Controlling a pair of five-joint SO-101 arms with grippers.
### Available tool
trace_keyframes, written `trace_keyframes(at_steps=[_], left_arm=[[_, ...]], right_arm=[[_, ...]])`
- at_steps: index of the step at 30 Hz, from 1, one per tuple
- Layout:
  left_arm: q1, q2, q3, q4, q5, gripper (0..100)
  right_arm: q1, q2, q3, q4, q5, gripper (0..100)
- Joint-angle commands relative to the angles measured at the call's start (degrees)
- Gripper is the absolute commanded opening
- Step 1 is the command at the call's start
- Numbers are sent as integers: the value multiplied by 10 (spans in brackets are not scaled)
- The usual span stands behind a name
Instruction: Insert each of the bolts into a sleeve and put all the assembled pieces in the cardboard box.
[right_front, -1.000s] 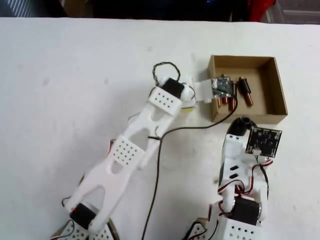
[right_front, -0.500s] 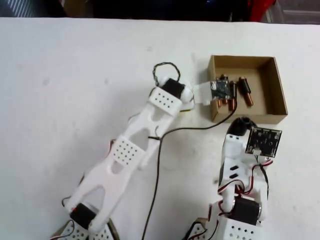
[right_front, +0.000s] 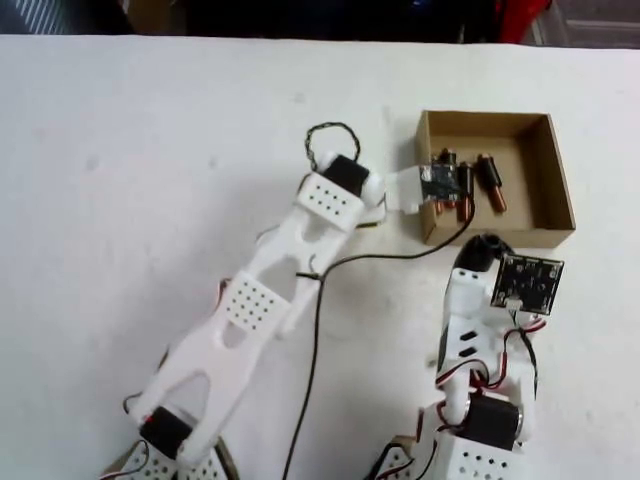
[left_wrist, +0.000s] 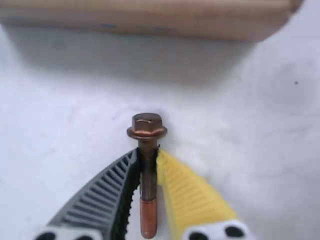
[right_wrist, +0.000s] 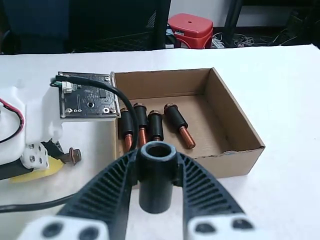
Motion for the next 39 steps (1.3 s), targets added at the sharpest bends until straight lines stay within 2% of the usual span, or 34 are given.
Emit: trace_keyframes(at_steps=[1, 5, 12, 23, 36, 39], left_arm=[[-13, -7, -6, 54, -2, 23], [-30, -7, -10, 85, 0, 23], [-81, -7, -10, 112, 71, 23], [-146, -12, -11, 135, 76, 23], [-163, -13, -9, 139, 72, 22], [-193, -15, -22, 137, 76, 22]], right_arm=[[7, -6, -5, -15, 6, 18], [7, -6, -5, -15, 6, 18], [7, -6, -5, -15, 6, 18], [6, -6, -7, -15, 7, 18], [3, -6, -4, -27, 6, 18], [3, -6, -4, -25, 6, 18]])
